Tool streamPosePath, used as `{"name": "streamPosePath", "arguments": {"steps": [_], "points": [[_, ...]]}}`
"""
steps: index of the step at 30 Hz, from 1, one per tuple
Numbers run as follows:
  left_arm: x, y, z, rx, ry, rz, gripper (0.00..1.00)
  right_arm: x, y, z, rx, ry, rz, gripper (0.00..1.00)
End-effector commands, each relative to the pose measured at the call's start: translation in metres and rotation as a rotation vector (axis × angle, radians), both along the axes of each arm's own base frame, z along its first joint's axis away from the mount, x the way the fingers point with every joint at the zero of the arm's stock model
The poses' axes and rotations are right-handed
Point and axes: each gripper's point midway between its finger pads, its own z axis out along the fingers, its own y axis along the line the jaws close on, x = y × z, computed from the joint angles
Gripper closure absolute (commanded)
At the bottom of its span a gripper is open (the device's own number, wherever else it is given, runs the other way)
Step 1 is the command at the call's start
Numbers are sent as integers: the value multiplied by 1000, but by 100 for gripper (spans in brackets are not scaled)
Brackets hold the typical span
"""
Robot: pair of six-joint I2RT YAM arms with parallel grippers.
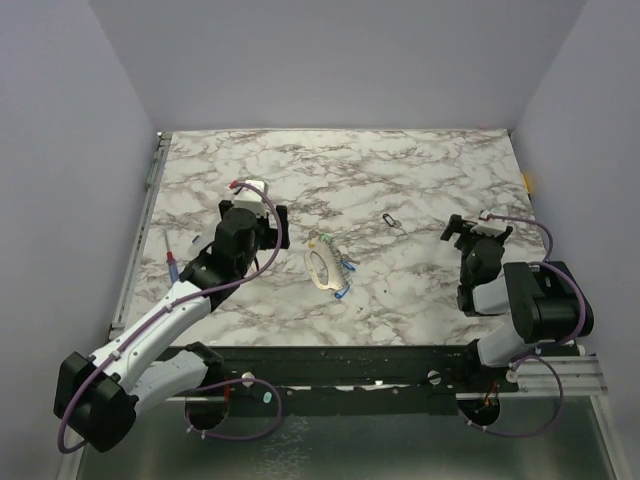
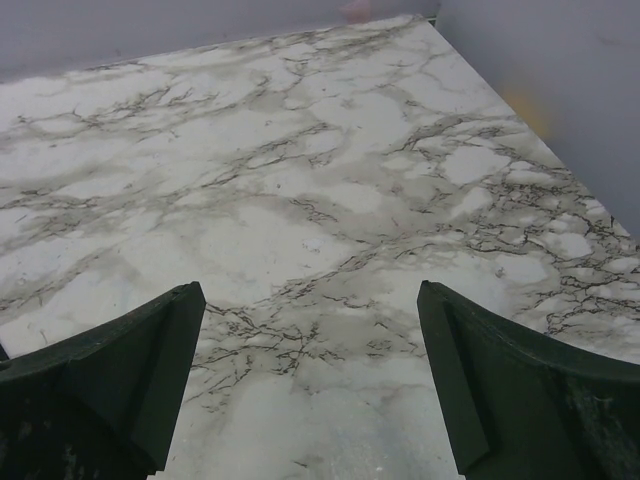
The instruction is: Put the keys on the keyring
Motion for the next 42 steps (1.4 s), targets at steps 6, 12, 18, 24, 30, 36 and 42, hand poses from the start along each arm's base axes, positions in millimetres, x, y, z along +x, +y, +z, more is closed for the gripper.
{"name": "streamPosePath", "arguments": {"steps": [6, 12, 18, 24, 30, 36, 42], "points": [[-15, -26, -6, 54, 10, -232, 8, -5, 1, 9, -10, -41, -9, 0], [-17, -29, -9, 63, 22, -255, 10, -7, 3, 12, -14, -48, 2, 0], [-18, -36, -13, 61, 36, -294, 11, 5, 7, 50, -1, 0, 3, 0], [-21, -45, -16, 47, 54, -348, 13, 18, 41, 77, 109, 4, 166, 0], [-22, -49, -15, 39, 55, -365, 15, 15, 41, 83, 420, 5, 76, 0], [-24, -49, -16, 42, 54, -368, 16, 10, 84, 81, 414, 140, 312, 2], [-24, -49, -19, 45, 62, -366, 17, -17, 148, 54, 503, 363, 621, 11]]}}
